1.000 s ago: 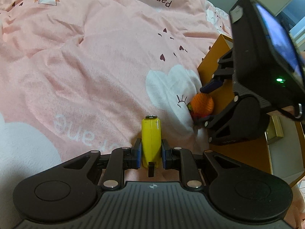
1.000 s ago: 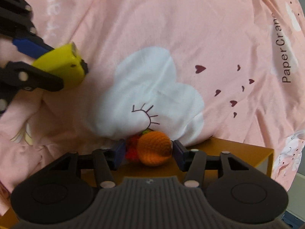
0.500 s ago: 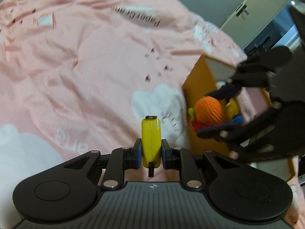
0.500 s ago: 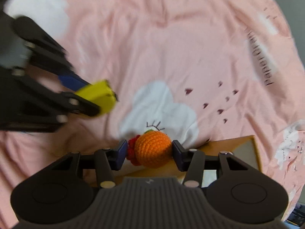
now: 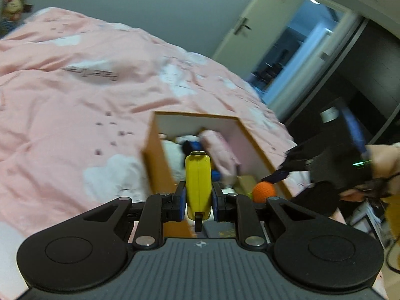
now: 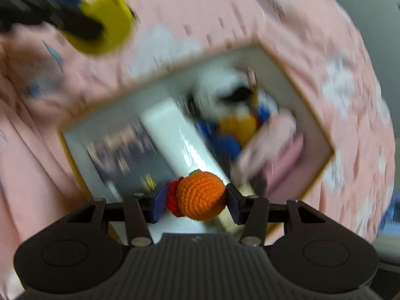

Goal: Organize objects
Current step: 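Carry the tape measure and orange ball over the orange box with both tools, then lower the tape measure and orange ball into the box and open both tools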

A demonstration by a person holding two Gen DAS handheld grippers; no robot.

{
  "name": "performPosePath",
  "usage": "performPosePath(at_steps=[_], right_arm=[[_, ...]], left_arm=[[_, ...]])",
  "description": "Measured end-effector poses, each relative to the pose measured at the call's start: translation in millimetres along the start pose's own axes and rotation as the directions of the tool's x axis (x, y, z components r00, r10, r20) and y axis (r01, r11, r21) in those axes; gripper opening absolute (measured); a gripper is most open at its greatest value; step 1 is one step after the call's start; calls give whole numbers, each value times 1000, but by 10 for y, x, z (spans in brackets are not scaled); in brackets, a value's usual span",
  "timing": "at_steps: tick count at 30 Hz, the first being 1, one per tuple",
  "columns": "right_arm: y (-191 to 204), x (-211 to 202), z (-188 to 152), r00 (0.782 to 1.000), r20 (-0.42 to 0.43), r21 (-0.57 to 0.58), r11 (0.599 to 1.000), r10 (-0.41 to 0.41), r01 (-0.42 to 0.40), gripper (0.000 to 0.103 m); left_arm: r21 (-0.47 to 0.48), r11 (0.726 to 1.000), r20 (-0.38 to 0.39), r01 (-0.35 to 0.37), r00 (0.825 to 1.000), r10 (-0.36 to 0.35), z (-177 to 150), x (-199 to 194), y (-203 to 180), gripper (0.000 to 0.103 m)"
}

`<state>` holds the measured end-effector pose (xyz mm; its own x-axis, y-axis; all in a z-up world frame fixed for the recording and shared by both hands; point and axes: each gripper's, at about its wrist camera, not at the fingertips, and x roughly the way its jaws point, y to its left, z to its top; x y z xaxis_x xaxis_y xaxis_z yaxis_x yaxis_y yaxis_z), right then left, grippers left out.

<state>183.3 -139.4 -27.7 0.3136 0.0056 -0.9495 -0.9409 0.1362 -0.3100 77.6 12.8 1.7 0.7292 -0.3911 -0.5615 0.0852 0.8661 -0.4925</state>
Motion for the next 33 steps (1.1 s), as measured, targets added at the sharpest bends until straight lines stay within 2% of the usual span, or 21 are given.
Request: performPosePath(at_steps=[3,9,14,18,22,25,27,33], right_arm=[[-79,205,-176,999,-34,38,999,19,-17,53],[-93,388,-234,997,-19,64,996,70,-69,54],[-55,398,-276,998,6,53,996,67,-67,54],[-128,197,-404,995,91,114,993,32,-42,60],[-250,-87,-589,972,226,272,962,-59,-4,60],[-354,-247,-780,937,313,471,882,-156,-11,66],[-404,-305,-938,910,350,601,798,-223,-36,71],[-394,-287,-1287,842,313,845,533,-439,-36,71]], left_arm=[[48,999,-35,1,999,1,15,126,-146,22],[102,995,-113,11,994,0,7,372,-299,22],[142,989,-177,41,984,-16,-3,574,-425,22],[127,988,-230,83,972,-52,-4,732,-479,22],[87,989,-276,120,957,-92,-9,886,-524,22],[55,987,-315,154,940,-129,-20,1025,-578,22],[35,984,-342,177,927,-154,-36,1135,-626,22],[-25,973,-417,228,883,-217,-155,1501,-786,22]])
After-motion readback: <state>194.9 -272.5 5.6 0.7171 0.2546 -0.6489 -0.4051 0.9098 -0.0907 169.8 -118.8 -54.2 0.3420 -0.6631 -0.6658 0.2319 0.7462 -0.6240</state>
